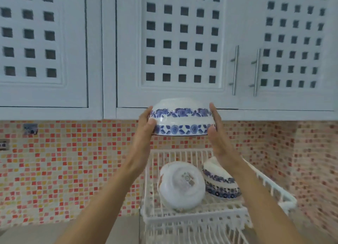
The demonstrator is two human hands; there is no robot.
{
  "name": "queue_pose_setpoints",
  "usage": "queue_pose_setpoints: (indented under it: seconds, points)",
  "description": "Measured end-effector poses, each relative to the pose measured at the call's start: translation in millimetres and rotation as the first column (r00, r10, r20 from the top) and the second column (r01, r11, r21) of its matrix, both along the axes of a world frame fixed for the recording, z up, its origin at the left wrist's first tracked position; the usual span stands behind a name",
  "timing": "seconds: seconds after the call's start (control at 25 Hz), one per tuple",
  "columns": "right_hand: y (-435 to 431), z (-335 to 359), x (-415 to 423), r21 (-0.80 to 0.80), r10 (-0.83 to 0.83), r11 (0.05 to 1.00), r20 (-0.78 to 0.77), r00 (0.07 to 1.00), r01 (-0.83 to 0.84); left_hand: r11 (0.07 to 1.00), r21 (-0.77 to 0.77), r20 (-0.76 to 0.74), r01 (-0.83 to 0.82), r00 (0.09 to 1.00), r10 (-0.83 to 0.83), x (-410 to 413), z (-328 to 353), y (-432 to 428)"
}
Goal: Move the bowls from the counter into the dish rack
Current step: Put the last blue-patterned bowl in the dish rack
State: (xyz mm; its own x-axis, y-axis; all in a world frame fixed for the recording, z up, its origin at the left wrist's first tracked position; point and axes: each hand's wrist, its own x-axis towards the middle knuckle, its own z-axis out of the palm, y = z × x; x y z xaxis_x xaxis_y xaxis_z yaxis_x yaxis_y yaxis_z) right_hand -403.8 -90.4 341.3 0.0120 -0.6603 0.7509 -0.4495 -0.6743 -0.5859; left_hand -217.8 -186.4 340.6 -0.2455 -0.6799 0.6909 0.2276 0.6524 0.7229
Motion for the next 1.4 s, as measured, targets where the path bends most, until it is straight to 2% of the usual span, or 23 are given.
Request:
queue_pose_setpoints:
  seconds: [0.04, 0.12, 0.16, 0.24, 0.28, 0.4, 0.52, 0.64, 0.72, 0.96, 1.24, 1.4]
  points:
    - [11.3, 5.3, -14.4, 0.046, -0.039, 0.998, -0.047, 0.998, 0.041, 0.994, -0.027, 0.037, 0.107, 0.994, -0.106, -13.9, -1.6, 7.4]
    - [22.7, 6.0, -59.9, 0.129, -0.078, 0.987, -0.109, 0.991, 0.092, 0.985, -0.087, 0.217, 0.149, 0.968, -0.127, -40.0, -5.0, 22.9]
    - [28.2, 5.5, -86.5, 0.155, -0.078, 0.983, -0.148, 0.986, 0.101, 0.984, -0.131, 0.306, 0.125, 0.949, -0.079, -56.0, -5.5, 33.2]
    - [38.6, 0.4, -133.4, 0.262, -0.032, 0.962, -0.152, 0.988, 0.072, 0.979, -0.143, 0.407, 0.148, 0.910, -0.078, -84.2, -8.2, 37.3]
    - [40.3, -3.5, -153.6, 0.315, -0.017, 0.947, -0.158, 0.987, 0.066, 0.975, -0.144, 0.458, 0.167, 0.885, -0.084, -94.8, -8.1, 33.5]
    - [41.6, -18.1, -188.1, 0.395, -0.044, 0.902, -0.316, 0.948, 0.173, 0.961, -0.144, 0.655, 0.235, 0.751, -0.085, -118.3, -7.6, 23.8]
    - [33.7, -31.9, -203.5, 0.412, -0.043, 0.887, -0.376, 0.925, 0.209, 0.964, -0.196, 0.809, 0.179, 0.585, 0.056, -139.7, -14.1, 18.8]
    - [19.5, -49.2, -208.9, 0.343, -0.055, 0.906, -0.486, 0.872, 0.249, 0.953, -0.296, 0.862, 0.066, 0.448, 0.237, -155.5, -30.9, 17.0]
    - [12.2, -60.2, -209.4, 0.307, -0.071, 0.908, -0.556, 0.828, 0.284, 0.935, -0.354, 0.864, 0.010, 0.387, 0.323, -161.3, -46.6, 16.8]
    - [2.8, -81.3, -213.4, 0.227, -0.108, 0.895, -0.726, 0.680, 0.385, 0.926, -0.373, 0.830, -0.054, 0.427, 0.359, -172.8, -85.2, 21.9]
    - [-5.0, -88.5, -212.9, 0.248, -0.052, 0.891, -0.776, 0.628, 0.379, 0.888, -0.445, 0.765, -0.115, 0.467, 0.443, -175.8, -101.5, 33.6]
    - [-9.3, -91.6, -211.7, 0.229, -0.064, 0.891, -0.791, 0.608, 0.392, 0.883, -0.454, 0.763, -0.120, 0.459, 0.455, -173.8, -103.6, 38.9]
